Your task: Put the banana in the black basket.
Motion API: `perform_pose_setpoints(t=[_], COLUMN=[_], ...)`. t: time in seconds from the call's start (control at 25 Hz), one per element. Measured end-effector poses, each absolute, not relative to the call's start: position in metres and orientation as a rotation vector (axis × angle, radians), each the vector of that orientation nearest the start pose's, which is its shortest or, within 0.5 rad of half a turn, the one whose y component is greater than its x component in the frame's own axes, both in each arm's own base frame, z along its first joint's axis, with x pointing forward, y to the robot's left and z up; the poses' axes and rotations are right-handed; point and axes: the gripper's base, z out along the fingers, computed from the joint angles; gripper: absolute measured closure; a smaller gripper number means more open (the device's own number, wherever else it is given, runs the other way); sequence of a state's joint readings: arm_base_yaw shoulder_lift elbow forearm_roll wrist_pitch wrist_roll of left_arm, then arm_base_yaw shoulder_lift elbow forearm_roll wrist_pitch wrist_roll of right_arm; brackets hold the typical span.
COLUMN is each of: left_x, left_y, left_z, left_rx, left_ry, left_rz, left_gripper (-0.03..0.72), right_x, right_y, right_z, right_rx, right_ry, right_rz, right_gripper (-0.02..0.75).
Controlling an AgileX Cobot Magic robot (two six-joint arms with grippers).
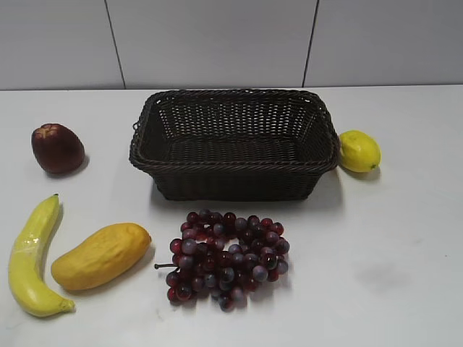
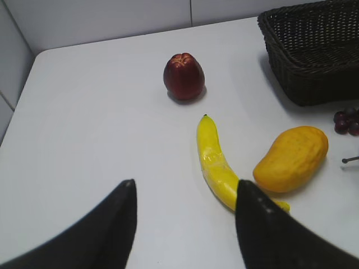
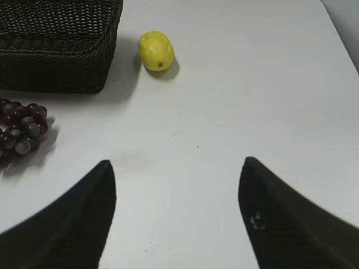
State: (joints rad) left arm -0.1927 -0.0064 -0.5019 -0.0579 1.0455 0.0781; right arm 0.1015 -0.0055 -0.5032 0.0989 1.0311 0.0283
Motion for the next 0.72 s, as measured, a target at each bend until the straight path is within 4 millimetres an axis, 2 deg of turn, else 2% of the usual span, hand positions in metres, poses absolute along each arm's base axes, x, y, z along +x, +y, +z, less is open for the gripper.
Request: perform_pose_setpoints(t=[0.32,0.56,0.72], left_x=[-0.0063,-0.0052,-0.0054], left_y=[-0.0034,0.0015,-0.0005], left_z=[0.2791,0.2793,0.2793], left_rx=[0.275,0.272,0.273], left_ry=[2.003,2.000,2.001], left_rz=[-0.142,-0.066,-0.096], left_gripper=[0.145,0.145,0.146], right_x=[-0.0059,-0.0059,-0.0059], right_y=[0.0072,0.0072,0.0072], right_z=[0.2809,0.2809,0.2809], right_rx=[-0.077,-0.077,-0.077], right_ry=[2.006,2.006,2.006], right_rz=[0.201,0.201,0.201], right_gripper=[0.218,0.218,0.218])
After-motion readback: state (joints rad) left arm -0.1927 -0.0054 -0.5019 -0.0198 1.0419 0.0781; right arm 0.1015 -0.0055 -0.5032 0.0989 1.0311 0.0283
